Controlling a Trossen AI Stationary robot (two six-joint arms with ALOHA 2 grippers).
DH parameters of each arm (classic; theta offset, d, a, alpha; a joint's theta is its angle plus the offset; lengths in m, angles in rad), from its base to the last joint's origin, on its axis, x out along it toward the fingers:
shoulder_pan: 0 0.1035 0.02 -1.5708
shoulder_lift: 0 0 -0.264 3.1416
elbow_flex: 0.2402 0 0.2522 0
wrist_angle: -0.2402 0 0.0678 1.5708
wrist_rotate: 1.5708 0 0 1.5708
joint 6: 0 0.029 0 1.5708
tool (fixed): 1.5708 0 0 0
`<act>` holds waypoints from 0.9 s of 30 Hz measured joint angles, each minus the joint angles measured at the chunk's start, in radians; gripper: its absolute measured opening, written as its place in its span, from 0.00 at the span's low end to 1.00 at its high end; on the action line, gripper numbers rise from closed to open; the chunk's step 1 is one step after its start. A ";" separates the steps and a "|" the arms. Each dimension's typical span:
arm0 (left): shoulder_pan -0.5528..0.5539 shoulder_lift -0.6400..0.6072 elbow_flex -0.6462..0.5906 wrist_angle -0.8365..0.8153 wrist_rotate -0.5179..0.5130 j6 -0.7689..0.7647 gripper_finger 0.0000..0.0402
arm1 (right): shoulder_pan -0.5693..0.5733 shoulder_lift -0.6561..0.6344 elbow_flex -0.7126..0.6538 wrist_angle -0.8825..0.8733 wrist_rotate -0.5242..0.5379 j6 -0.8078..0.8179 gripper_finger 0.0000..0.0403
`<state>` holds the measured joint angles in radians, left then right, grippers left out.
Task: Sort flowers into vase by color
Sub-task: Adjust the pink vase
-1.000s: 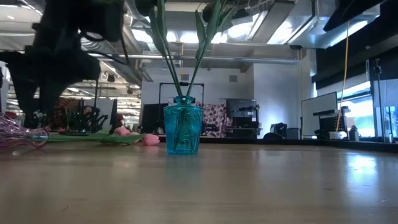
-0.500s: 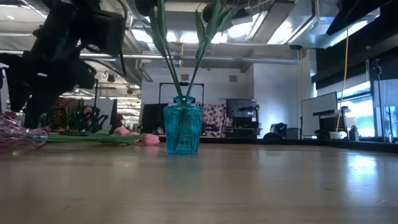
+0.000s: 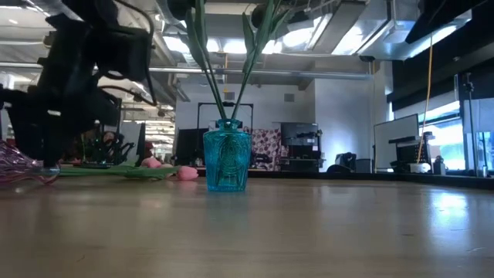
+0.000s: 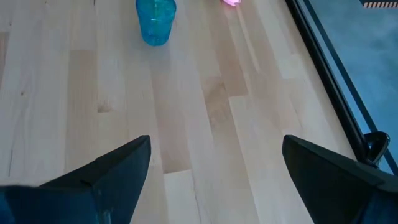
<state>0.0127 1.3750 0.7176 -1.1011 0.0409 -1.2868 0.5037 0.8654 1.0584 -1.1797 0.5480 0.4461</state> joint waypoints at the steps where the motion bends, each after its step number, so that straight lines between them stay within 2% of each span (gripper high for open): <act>1: 0.000 0.000 -0.010 0.025 0.000 0.000 0.57 | 0.000 0.000 0.000 0.000 0.000 0.001 0.90; 12: -0.016 0.000 -0.095 0.173 0.003 -0.001 0.56 | 0.000 0.000 0.000 0.000 -0.005 0.021 0.90; 17: -0.027 -0.001 -0.120 0.246 -0.031 -0.012 0.47 | 0.000 0.000 0.000 0.001 -0.008 0.021 0.90; 23: -0.027 -0.002 -0.120 0.258 -0.068 -0.020 0.33 | 0.000 0.000 0.000 0.003 -0.008 0.034 0.90; 27: -0.027 -0.002 -0.120 0.261 -0.131 -0.045 0.29 | 0.000 0.000 0.000 0.003 -0.008 0.040 0.90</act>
<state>-0.0147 1.3735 0.5976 -0.8399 -0.0901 -1.3315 0.5037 0.8654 1.0584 -1.1767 0.5403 0.4862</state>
